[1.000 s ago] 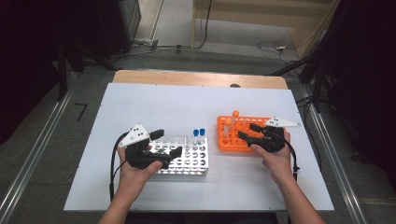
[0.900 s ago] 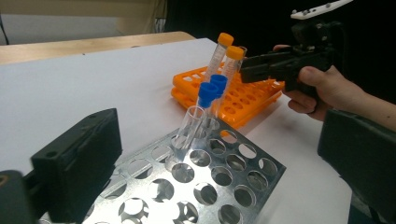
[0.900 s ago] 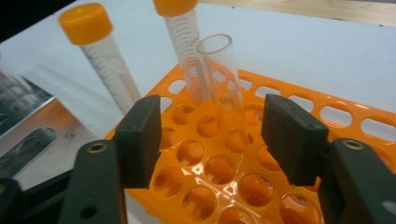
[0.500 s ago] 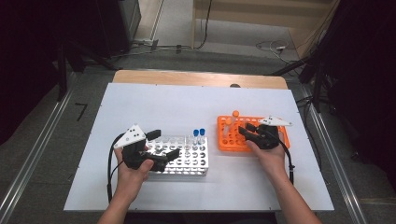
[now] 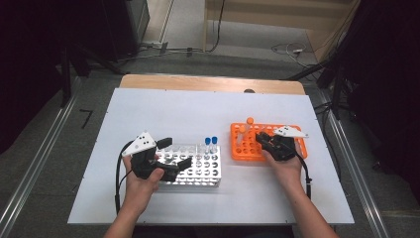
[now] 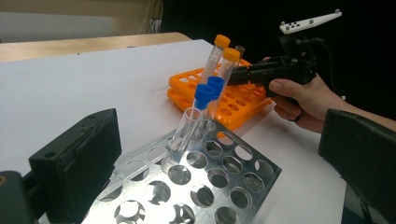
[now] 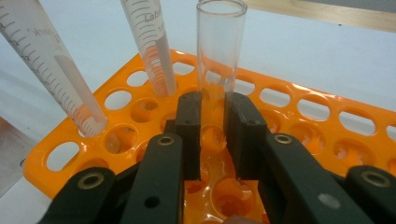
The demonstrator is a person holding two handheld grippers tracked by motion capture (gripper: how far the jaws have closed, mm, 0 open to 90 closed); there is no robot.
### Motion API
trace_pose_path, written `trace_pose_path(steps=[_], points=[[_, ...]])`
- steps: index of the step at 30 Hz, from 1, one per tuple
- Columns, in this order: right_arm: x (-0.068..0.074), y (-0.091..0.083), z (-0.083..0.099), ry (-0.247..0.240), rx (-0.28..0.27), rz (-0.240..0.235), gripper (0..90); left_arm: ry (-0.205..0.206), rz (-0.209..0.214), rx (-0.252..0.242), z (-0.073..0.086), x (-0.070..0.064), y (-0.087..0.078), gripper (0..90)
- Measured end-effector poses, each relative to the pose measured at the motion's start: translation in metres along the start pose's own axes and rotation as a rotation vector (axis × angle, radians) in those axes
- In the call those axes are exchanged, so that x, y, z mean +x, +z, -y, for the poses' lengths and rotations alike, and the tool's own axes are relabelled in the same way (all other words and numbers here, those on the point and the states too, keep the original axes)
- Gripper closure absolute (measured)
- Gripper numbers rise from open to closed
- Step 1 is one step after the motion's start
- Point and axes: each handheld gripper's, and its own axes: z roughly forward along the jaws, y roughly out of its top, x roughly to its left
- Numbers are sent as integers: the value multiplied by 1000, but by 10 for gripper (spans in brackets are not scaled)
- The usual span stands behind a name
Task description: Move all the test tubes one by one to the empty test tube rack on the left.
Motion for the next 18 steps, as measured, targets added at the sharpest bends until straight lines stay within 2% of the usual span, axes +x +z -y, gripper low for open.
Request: trace_pose_path(steps=[9,18], points=[[-6,-14,-6,23,-66,-45,735,4,4,0,-1,-1,2,0],[-6,-34,-15,22,-112,-89,735,18,6,1,-3,-3,3,0]])
